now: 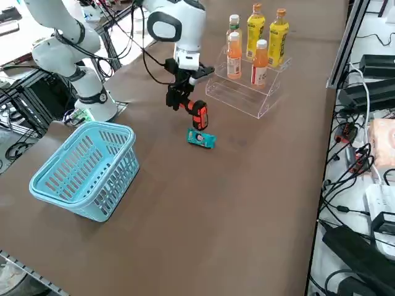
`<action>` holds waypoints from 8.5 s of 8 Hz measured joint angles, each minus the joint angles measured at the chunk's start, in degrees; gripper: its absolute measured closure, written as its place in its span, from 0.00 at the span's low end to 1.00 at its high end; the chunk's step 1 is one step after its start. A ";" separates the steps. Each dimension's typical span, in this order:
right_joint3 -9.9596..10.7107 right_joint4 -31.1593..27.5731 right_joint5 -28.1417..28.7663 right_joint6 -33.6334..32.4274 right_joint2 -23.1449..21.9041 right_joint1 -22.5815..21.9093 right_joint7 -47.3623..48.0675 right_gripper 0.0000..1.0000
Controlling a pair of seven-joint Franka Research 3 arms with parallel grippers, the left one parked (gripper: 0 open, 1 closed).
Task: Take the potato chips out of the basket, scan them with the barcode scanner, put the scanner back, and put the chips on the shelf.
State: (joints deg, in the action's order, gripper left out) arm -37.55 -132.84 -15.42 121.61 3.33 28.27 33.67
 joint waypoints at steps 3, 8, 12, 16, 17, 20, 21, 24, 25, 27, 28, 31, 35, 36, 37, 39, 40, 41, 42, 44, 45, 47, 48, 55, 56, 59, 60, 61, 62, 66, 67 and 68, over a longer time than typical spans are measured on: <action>0.68 4.31 0.00 -2.32 -1.60 0.46 -3.11 0.59; 1.37 13.17 0.02 -4.13 1.96 9.26 -19.77 0.59; 1.72 22.35 0.01 -6.48 10.35 18.84 -36.34 0.59; 1.86 28.15 -1.52 -6.49 17.51 26.33 -48.58 0.59; 1.88 29.90 -3.66 -6.48 19.77 27.55 -49.85 0.59; 2.15 33.26 -9.84 -4.02 27.57 29.72 -50.35 0.59; 2.23 33.63 -10.73 -2.14 29.82 30.35 -50.64 0.59; 2.58 34.03 -11.81 1.97 33.73 30.78 -51.02 0.59; 2.61 34.05 -12.51 2.48 34.19 30.78 -51.03 0.59; 2.77 34.05 -13.15 3.11 34.80 30.79 -51.03 0.59; 2.86 34.06 -13.17 3.39 34.95 30.79 -51.03 0.59; 2.96 34.06 -13.19 3.58 35.99 30.79 -51.03 0.59; 2.97 34.06 -13.42 4.21 36.61 30.78 -51.03 0.59; 2.97 34.06 -13.68 4.25 36.69 30.78 -51.03 0.59; 2.97 34.06 -13.72 4.27 36.71 30.78 -51.03 0.59; 2.97 34.06 -13.73 4.27 36.75 30.78 -51.03 0.59; 2.97 34.06 -13.74 4.28 36.81 30.78 -51.03 0.58; 2.97 34.06 -13.74 4.29 36.87 30.78 -51.03 0.57; 2.97 34.06 -13.74 4.30 36.87 30.78 -51.03 0.52; 3.01 34.06 -13.75 4.33 36.89 30.77 -51.03 0.48; 3.01 34.06 -13.75 4.33 36.89 30.78 -51.03 0.46; 3.01 34.06 -13.75 4.33 36.89 30.77 -51.03 0.34; 3.01 34.06 -13.75 4.33 36.89 30.77 -51.03 0.17; -1.19 37.85 -13.68 -5.19 35.79 30.74 -48.80 0.00; -3.17 38.63 -13.68 -7.82 34.83 30.70 -46.96 0.00; -9.27 38.25 -13.61 -13.49 31.23 30.00 -37.91 0.00; -10.96 37.39 -13.65 -13.68 31.13 28.74 -32.99 0.00; -11.47 36.58 -14.03 -13.68 31.18 26.05 -27.61 0.00; -11.51 35.79 -15.57 -13.68 31.27 22.49 -21.36 0.00; -11.46 32.89 -23.03 -13.66 31.51 12.94 -3.19 0.00; -11.38 32.67 -24.68 -13.66 31.61 10.87 0.52 0.00; -11.18 32.36 -26.70 -13.67 31.95 8.67 4.36 0.00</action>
State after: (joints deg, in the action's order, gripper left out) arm -48.73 -100.48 -42.13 107.94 35.27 36.94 38.03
